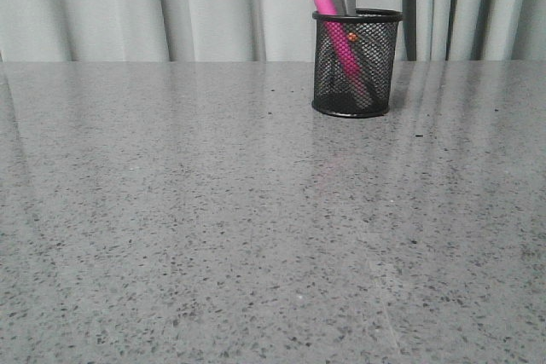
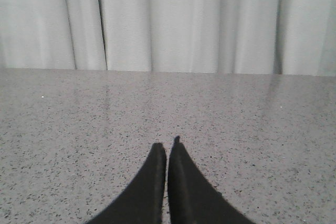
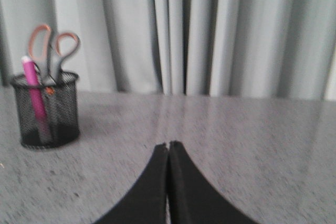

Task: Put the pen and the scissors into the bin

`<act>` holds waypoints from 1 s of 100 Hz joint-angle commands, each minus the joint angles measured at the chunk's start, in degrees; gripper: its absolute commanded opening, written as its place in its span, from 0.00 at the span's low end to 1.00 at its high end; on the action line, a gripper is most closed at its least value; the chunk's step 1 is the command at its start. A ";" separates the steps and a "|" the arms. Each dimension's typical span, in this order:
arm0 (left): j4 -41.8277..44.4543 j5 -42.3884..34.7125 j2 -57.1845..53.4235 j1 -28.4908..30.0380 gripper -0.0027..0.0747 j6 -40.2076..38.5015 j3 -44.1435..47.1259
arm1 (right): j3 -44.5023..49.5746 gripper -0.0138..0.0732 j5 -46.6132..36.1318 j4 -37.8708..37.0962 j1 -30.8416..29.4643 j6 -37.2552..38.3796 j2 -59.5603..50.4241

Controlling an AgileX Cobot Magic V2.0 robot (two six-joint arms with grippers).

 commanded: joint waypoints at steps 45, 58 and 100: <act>-0.55 -4.03 -1.80 0.18 0.01 -0.68 2.50 | 2.35 0.07 8.04 -5.84 -0.80 2.24 -5.31; -0.55 -4.03 -1.80 0.18 0.01 -0.68 2.50 | 2.35 0.07 8.04 -5.84 -0.80 2.24 -5.31; -0.55 -4.03 -1.80 0.18 0.01 -0.68 2.50 | 2.35 0.07 7.74 -5.84 -0.80 2.24 -5.31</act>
